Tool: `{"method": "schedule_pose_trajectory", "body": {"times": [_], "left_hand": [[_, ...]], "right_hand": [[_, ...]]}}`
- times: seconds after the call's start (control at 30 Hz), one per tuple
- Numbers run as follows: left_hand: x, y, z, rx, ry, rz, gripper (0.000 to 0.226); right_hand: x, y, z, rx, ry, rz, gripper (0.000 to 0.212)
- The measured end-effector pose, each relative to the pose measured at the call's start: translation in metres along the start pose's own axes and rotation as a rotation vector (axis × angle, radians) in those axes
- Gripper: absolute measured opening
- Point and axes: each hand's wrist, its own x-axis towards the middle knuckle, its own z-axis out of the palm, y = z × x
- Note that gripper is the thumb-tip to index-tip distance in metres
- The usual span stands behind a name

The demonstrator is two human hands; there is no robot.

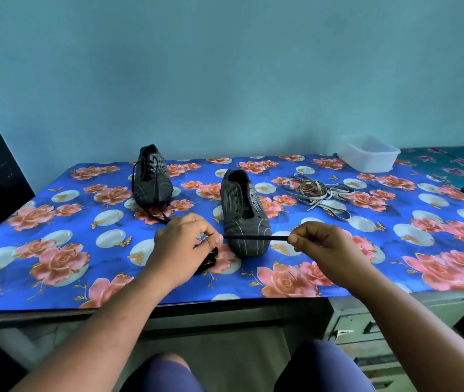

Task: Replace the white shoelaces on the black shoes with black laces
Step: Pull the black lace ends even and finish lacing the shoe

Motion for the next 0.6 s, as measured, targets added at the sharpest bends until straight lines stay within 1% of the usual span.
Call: {"method": "schedule_pose_trajectory", "body": {"times": [0.07, 0.1, 0.23, 0.3, 0.37, 0.43, 0.5, 0.53, 0.6], "left_hand": [[0.001, 0.000, 0.000, -0.018, -0.002, -0.025, 0.034], [0.000, 0.004, 0.001, -0.058, -0.015, -0.040, 0.031], [0.003, 0.028, 0.006, -0.371, -0.106, -0.142, 0.021], [0.009, 0.033, 0.009, -0.392, -0.105, -0.137, 0.018], [0.014, 0.037, 0.012, -0.334, -0.083, -0.108, 0.016], [0.019, 0.040, 0.014, -0.312, -0.074, -0.082, 0.016], [0.024, 0.039, 0.017, -0.275, -0.080, -0.064, 0.017], [0.027, 0.037, 0.018, -0.258, -0.087, -0.060, 0.018], [0.034, 0.027, 0.021, -0.149, -0.058, -0.008, 0.021]], "right_hand": [[0.001, 0.001, 0.004, 0.161, 0.073, 0.085, 0.016], [0.002, 0.000, 0.008, 0.274, 0.107, 0.110, 0.017], [0.014, -0.016, 0.027, 0.936, 0.224, 0.209, 0.017], [0.025, -0.027, 0.032, 1.177, 0.285, 0.257, 0.016], [0.037, -0.034, 0.036, 1.318, 0.313, 0.278, 0.017], [0.046, -0.037, 0.040, 1.369, 0.329, 0.290, 0.021], [0.055, -0.036, 0.042, 1.313, 0.348, 0.310, 0.029], [0.059, -0.033, 0.043, 1.226, 0.355, 0.320, 0.030], [0.067, -0.023, 0.043, 0.941, 0.353, 0.313, 0.029]]}}
